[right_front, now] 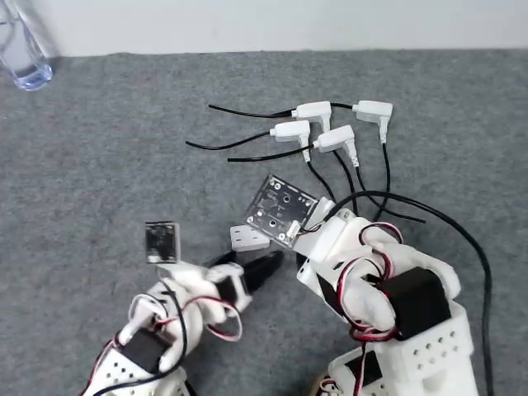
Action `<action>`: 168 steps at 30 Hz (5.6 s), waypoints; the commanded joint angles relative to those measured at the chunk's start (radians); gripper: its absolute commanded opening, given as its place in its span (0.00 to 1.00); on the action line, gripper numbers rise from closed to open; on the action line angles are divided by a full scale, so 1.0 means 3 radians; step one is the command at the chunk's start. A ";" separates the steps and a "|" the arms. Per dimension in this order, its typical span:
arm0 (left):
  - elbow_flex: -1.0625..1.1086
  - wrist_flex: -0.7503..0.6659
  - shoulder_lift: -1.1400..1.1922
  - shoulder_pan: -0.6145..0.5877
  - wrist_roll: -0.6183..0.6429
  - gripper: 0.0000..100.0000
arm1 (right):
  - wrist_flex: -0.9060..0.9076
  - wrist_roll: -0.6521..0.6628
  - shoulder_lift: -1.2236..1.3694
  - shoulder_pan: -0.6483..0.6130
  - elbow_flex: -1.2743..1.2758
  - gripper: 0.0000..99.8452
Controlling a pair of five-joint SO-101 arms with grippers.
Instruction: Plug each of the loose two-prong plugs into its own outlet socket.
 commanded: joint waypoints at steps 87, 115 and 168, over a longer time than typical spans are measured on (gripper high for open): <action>0.0100 0.0363 -0.0010 -0.3007 -0.0655 0.32 | 0.0130 0.1882 0.5439 -0.0473 -0.3457 0.01; 0.0100 0.0363 -0.0010 -0.3007 -0.0655 0.32 | 0.0233 0.1468 0.6053 -0.0806 -0.3376 0.01; 0.0100 0.0343 -0.0010 -0.3007 -0.0660 0.32 | 0.0570 0.1248 0.5168 -0.0729 -0.3355 0.16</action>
